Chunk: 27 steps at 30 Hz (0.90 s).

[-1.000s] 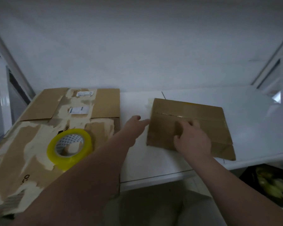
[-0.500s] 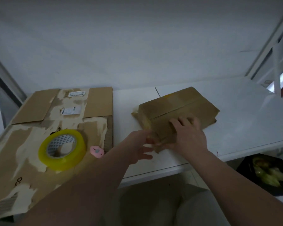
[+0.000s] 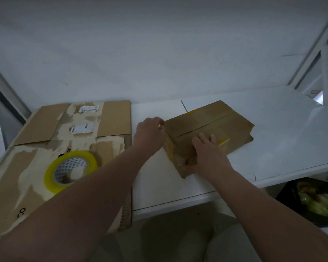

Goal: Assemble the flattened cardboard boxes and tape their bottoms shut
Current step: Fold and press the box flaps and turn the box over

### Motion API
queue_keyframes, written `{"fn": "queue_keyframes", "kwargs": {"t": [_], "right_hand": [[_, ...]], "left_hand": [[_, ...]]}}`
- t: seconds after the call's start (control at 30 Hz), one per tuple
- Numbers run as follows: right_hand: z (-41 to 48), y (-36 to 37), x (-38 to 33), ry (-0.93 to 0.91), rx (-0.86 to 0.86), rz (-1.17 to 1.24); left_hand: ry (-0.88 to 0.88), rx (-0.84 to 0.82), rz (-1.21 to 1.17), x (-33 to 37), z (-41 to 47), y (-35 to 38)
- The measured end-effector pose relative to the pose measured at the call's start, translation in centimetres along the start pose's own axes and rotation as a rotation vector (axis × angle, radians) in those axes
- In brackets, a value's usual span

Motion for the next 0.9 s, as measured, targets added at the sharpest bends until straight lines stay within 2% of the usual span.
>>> {"fn": "queue_keyframes", "kwargs": {"t": [0.07, 0.2, 0.3, 0.5, 0.7, 0.9], "right_hand": [[0.1, 0.6, 0.1, 0.001, 0.011, -0.004], [0.1, 1.6, 0.3, -0.019, 0.042, -0.038], [-0.2, 1.7, 0.6, -0.083, 0.064, -0.052], [-0.8, 1.9, 1.2, -0.222, 0.097, -0.017], [-1.7, 1.8, 1.5, -0.358, 0.131, -0.13], [-3.1, 1.4, 1.3, -0.369, 0.073, -0.302]], "left_hand": [[0.103, -0.075, 0.149, 0.5, 1.5, 0.5], [0.173, -0.314, 0.351, 1.0, 3.1, 1.7], [0.193, -0.381, 0.404, 1.0, 3.7, 2.0], [0.185, -0.376, 0.362, 0.2, 4.3, 1.9], [0.141, -0.367, 0.299, -0.7, 3.0, 1.4], [0.153, -0.358, 0.289, -0.4, 0.5, 0.0]]}}
Point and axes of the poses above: each hand's wrist, its own z-axis towards the middle knuckle, its own y-axis out of the palm, x = y × z, the point moved 1 cm from there along z, towards the middle knuckle, and after that the axes turned 9 degrees about z, right-handed, at the moved point
